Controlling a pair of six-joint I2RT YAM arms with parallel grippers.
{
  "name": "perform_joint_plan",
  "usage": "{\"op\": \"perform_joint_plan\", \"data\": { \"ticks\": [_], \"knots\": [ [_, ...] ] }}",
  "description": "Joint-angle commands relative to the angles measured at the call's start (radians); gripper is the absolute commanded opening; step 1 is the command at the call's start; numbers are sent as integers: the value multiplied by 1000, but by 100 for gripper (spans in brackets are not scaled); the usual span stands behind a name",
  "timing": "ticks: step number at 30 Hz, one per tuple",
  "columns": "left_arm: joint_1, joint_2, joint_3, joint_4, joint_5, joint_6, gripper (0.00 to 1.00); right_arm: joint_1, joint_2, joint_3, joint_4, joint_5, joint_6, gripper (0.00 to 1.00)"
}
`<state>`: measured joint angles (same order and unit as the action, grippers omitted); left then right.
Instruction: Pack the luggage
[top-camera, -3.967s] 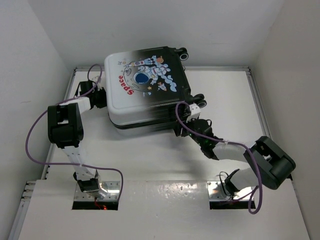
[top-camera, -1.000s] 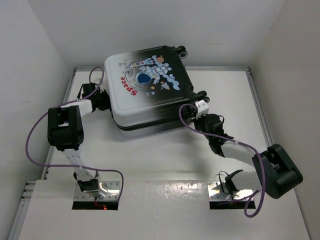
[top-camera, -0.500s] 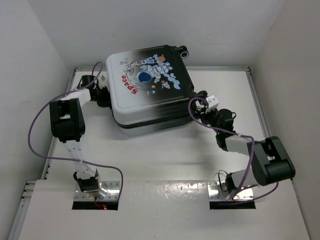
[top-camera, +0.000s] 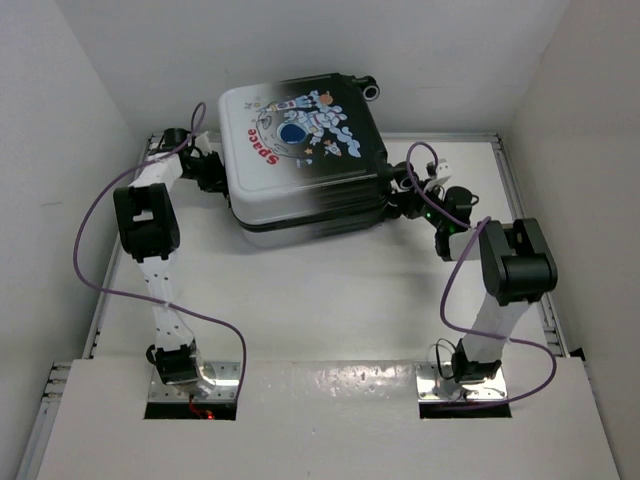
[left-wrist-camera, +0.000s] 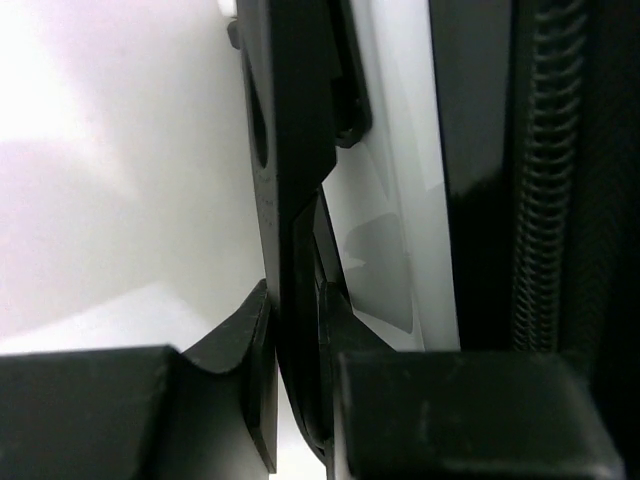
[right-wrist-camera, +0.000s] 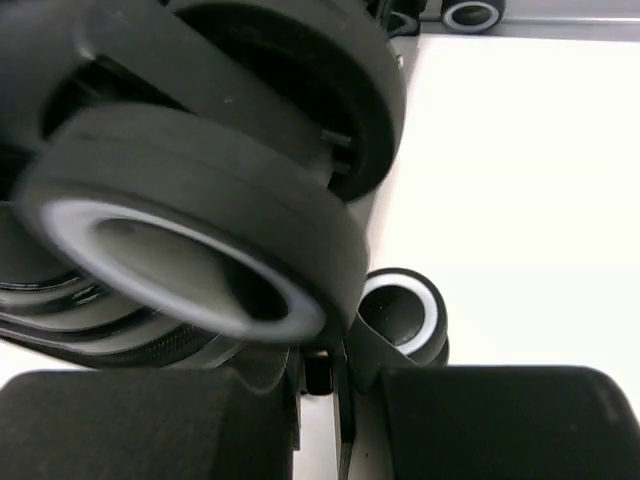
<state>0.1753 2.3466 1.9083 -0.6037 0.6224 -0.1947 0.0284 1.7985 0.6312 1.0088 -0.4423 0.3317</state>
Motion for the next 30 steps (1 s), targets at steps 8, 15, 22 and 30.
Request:
{"op": "perform_joint_plan", "data": {
  "ticks": [8,15,22,30],
  "knots": [
    [70,120,57,27,-224,241,0,-110,344,415,73,301,19,0],
    [50,131,95,53,-234,261,0,-78,540,696,39,330,104,0],
    [-9,131,126,62,-225,313,0,-4,732,1023,-75,353,200,0],
    [-69,37,55,119,-176,334,0,41,917,1324,-249,311,234,0]
  ]
}}
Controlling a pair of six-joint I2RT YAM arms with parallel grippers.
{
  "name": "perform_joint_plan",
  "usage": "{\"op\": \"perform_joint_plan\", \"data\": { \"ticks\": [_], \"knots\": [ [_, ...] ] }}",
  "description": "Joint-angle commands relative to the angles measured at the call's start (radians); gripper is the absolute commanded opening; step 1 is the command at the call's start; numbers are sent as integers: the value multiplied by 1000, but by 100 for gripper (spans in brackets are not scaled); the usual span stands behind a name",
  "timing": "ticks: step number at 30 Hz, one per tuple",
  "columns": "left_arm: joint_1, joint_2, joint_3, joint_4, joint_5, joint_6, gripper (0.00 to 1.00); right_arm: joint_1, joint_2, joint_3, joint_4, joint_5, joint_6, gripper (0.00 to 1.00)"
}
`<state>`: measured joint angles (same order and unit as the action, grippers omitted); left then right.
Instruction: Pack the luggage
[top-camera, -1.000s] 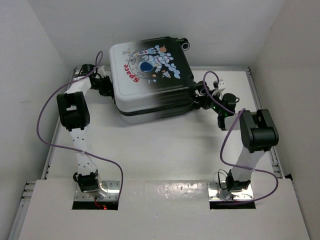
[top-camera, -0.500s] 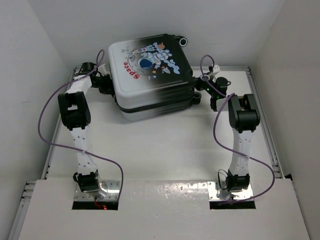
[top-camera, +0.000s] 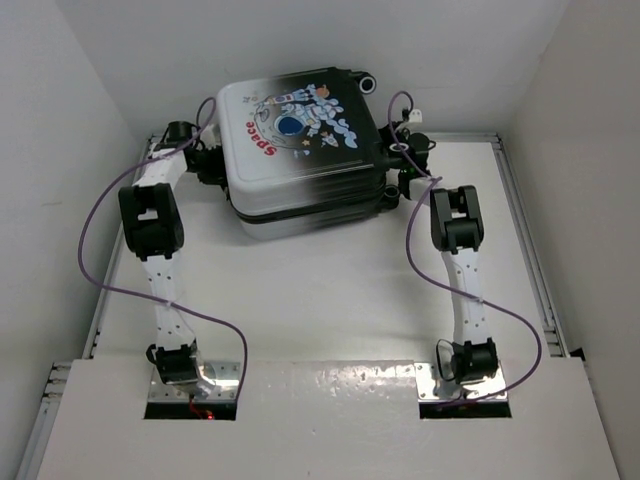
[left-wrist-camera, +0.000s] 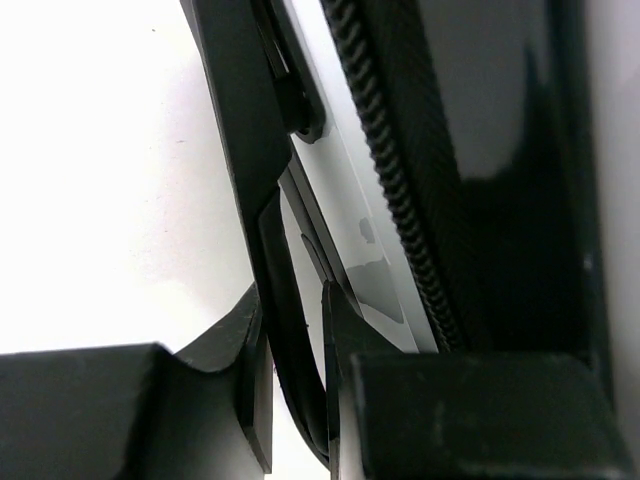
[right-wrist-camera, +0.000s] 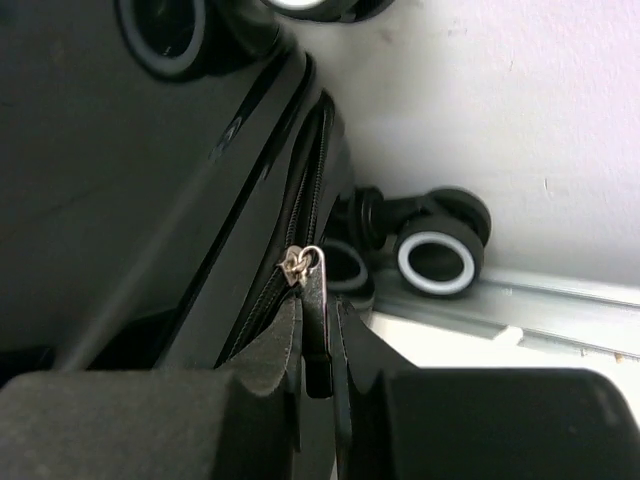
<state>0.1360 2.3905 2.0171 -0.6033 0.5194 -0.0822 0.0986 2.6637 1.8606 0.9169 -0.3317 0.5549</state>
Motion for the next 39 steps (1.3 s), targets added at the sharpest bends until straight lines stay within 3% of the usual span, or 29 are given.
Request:
{"op": "perform_joint_plan", "data": {
  "ticks": [1,2,3,4,5,6,9,12,15,20,22,25,30,35,39],
  "knots": [
    [-39,-7,-64,128,-73,222,0,-27,73,115,-165,180,17,0],
    [-48,-16,-64,128,-64,234,12,-25,68,124,-174,145,22,4],
    [-58,-16,-64,128,-44,246,25,-26,59,111,-179,122,33,13],
    [-58,-40,-78,128,-30,246,36,-27,26,92,-162,93,45,28],
    [-58,-53,-89,143,-21,233,51,-30,-19,-25,-147,12,46,54],
    [-58,-68,-106,160,-21,220,58,-33,-69,-64,-138,-13,53,62],
    [-38,-154,-213,276,13,155,76,-54,-171,-264,-153,-111,85,73],
    [-18,-223,-282,372,50,119,85,-63,-241,-368,-167,-119,100,73],
    [5,-295,-294,422,76,67,87,-59,-248,-342,-280,-164,180,69],
    [56,-445,-398,431,9,27,89,-48,-186,-271,-542,-324,336,45],
    [103,-508,-458,459,-62,-46,89,-36,-218,-352,-593,-325,359,41],
    [196,-617,-596,519,-62,-192,90,-24,-277,-493,-615,-343,462,34],
    [286,-715,-765,461,5,-300,90,18,-398,-756,-564,-424,582,30],
    [298,-856,-938,381,-25,-269,89,90,-608,-1035,-423,-526,542,28],
    [298,-924,-1070,317,-67,-289,88,182,-747,-1135,-309,-558,467,28]
  ]
}}
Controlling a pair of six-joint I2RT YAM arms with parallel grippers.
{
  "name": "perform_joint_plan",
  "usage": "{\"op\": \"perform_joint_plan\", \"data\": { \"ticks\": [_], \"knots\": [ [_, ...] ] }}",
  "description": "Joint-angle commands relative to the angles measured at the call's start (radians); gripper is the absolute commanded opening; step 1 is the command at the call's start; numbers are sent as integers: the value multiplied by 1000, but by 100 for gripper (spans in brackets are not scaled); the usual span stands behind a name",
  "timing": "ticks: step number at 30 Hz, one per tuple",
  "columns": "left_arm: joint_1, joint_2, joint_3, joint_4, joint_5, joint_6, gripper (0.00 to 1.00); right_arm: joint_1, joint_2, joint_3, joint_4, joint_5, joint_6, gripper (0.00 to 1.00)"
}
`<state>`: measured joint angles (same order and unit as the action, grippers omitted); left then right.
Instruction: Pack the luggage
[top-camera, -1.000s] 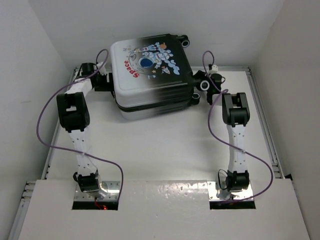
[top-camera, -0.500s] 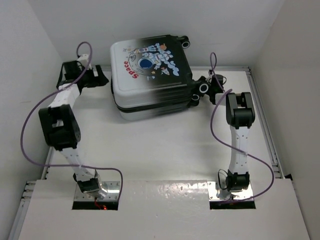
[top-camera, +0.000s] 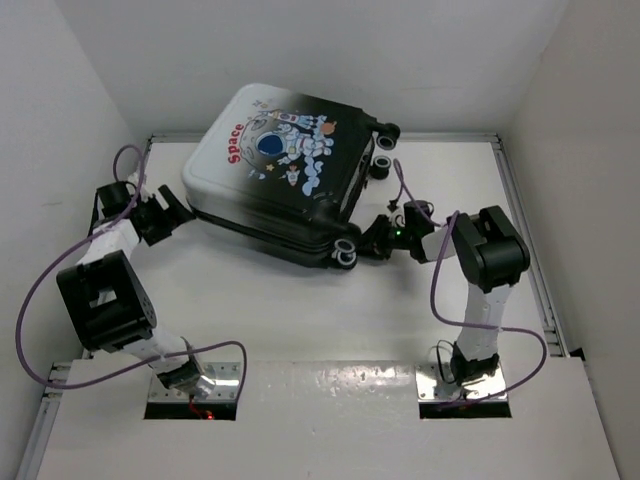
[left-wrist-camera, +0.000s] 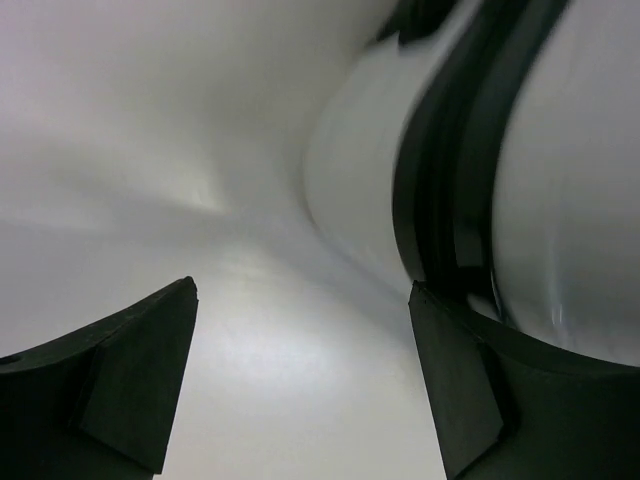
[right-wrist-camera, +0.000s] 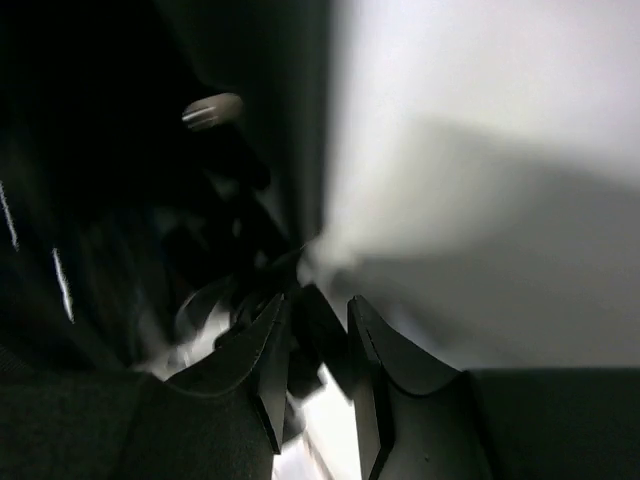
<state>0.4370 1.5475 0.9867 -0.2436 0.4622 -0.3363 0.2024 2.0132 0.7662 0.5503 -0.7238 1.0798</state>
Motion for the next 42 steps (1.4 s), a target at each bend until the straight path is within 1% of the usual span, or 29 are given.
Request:
{"op": "perform_joint_plan", "data": {
  "ticks": [1,4,5,7,8,10,11,12,15,17,18,19,21,22,23,24,26,27,28,29,30,31,33,34,38,39,40,41,42],
  "knots": [
    [-3,-90,-52,-52,-10,-35,88,103,-135,-50,97,-164,-76,28],
    [-40,-60,-63,-25,-10,-59,88,164,-231,-93,164,-177,-134,27],
    [-62,-43,-63,4,28,-85,88,189,-305,-108,163,-174,-155,27],
    [-86,37,-4,94,41,-122,88,216,-391,-142,155,-140,-245,27],
    [-110,75,25,131,80,-153,88,218,-453,-169,142,-125,-295,27],
    [-138,167,182,150,90,-153,86,209,-511,-202,77,-66,-372,30],
    [-152,265,241,150,90,-139,84,194,-600,-211,13,-4,-395,35],
    [-171,313,303,150,92,-139,84,186,-634,-246,-7,20,-437,38],
    [-195,489,595,150,105,-139,84,83,-783,-309,-96,128,-561,47],
    [-195,564,696,150,105,-129,84,46,-876,-335,-140,219,-636,51],
    [-208,626,777,150,83,-109,84,5,-902,-343,-151,237,-653,52],
    [-219,647,808,141,66,-84,84,-44,-909,-341,-151,265,-691,54],
    [-219,674,846,141,21,-12,84,-90,-886,-309,-144,300,-719,55],
    [-219,674,846,141,-21,-1,84,-134,-866,-297,-121,346,-721,57],
    [-219,674,846,164,-22,-1,84,-180,-846,-288,-84,359,-716,57],
    [-205,663,828,173,-22,-1,86,-231,-746,-230,-44,363,-707,61],
    [-195,626,759,184,-10,14,86,-264,-611,-170,-27,331,-676,67],
    [-195,611,733,184,6,40,86,-296,-512,-65,-20,257,-681,72],
    [-195,594,704,184,15,54,86,-304,-417,-29,-9,230,-690,73],
    [-185,574,640,172,15,68,86,-308,-374,35,8,204,-698,76],
    [-185,528,604,171,30,94,86,-314,-297,71,14,149,-722,81],
    [-185,502,566,171,30,103,86,-314,-224,141,7,149,-713,82],
    [-176,427,460,184,41,121,86,-323,-157,254,2,113,-678,82],
    [-176,401,426,184,41,122,86,-324,-69,289,13,136,-611,82],
    [-176,297,296,219,59,132,86,-314,109,528,22,181,-506,72],
    [-176,283,264,219,59,132,86,-311,180,560,17,181,-445,70],
    [-176,267,248,219,59,132,86,-311,212,632,4,179,-428,68],
    [-176,235,233,219,59,132,86,-302,299,703,-10,182,-411,67],
    [-167,218,199,219,59,132,86,-296,324,766,-41,184,-346,65]
  ]
}}
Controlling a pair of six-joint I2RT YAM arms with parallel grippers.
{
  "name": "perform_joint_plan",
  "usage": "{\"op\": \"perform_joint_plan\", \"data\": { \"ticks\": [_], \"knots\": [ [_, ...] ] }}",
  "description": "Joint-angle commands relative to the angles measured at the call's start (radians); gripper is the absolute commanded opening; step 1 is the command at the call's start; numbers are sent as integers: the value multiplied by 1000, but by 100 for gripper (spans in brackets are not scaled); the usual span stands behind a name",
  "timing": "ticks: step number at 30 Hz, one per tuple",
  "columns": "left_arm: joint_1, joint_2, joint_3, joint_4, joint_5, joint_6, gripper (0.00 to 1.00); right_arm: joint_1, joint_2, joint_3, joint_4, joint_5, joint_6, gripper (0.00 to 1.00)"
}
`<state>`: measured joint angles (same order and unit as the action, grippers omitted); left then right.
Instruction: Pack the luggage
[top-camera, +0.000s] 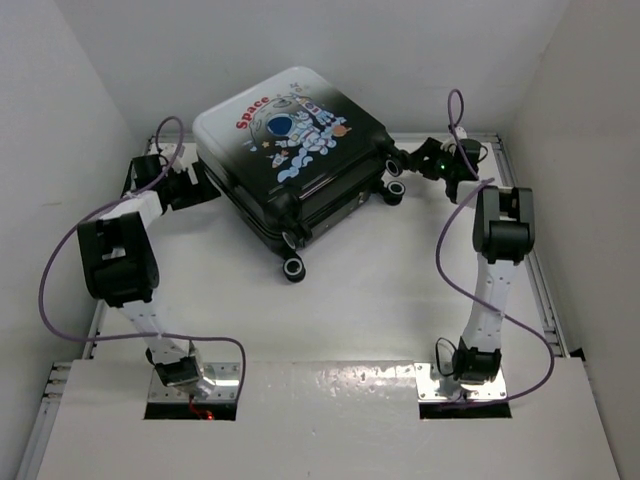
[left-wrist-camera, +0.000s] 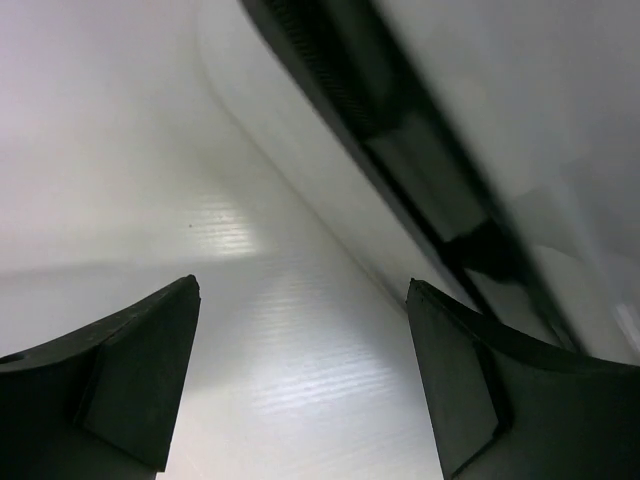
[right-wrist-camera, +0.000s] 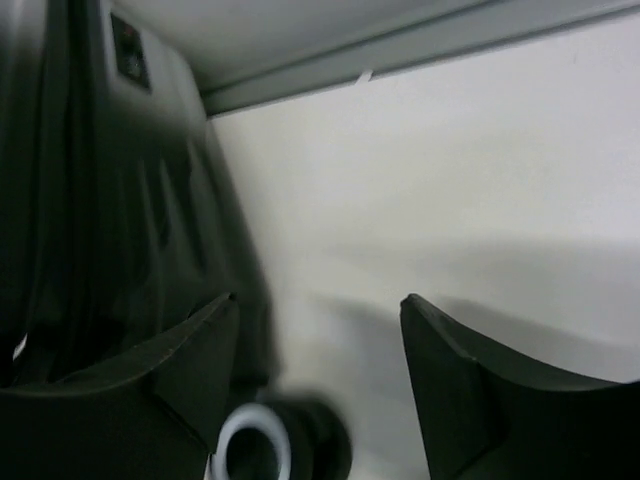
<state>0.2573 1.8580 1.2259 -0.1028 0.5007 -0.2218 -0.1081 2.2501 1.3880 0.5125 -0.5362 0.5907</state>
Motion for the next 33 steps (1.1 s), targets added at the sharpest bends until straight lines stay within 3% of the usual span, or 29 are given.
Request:
{"op": "perform_joint_plan", "data": {
  "ticks": [1,4,7,14,19,21,24,28,29,30,32,33],
  "knots": [
    [13,-109,-57,78,21,18,86,22,113,172,-24,-22,165,61],
    [39,-169,-117,55,45,18,86,54,180,224,-75,-56,230,57],
    [49,-218,-163,37,58,18,86,90,132,139,-161,-68,230,56],
    [-35,-272,-239,15,56,39,86,148,-110,-283,-103,-114,288,46],
    [-107,-321,-336,43,67,29,86,114,-190,-406,-112,-79,247,46],
    [-121,-341,-356,54,55,18,86,67,-245,-421,-124,-59,235,55],
    [-130,-405,-397,98,7,-34,86,-4,-337,-443,-161,-29,100,62],
    [-130,-467,-408,97,-57,-59,88,-67,-549,-553,-143,36,-50,62],
    [-130,-491,-398,59,-94,-59,89,-67,-661,-604,-128,53,-108,62],
    [-130,-500,-387,31,-94,-59,89,-67,-662,-604,-124,65,-133,62],
    [-130,-514,-341,-67,-125,-44,100,-39,-766,-688,-169,85,-249,62],
    [-130,-535,-329,-96,-137,-28,100,-25,-867,-698,-216,91,-276,62]
  ]
}}
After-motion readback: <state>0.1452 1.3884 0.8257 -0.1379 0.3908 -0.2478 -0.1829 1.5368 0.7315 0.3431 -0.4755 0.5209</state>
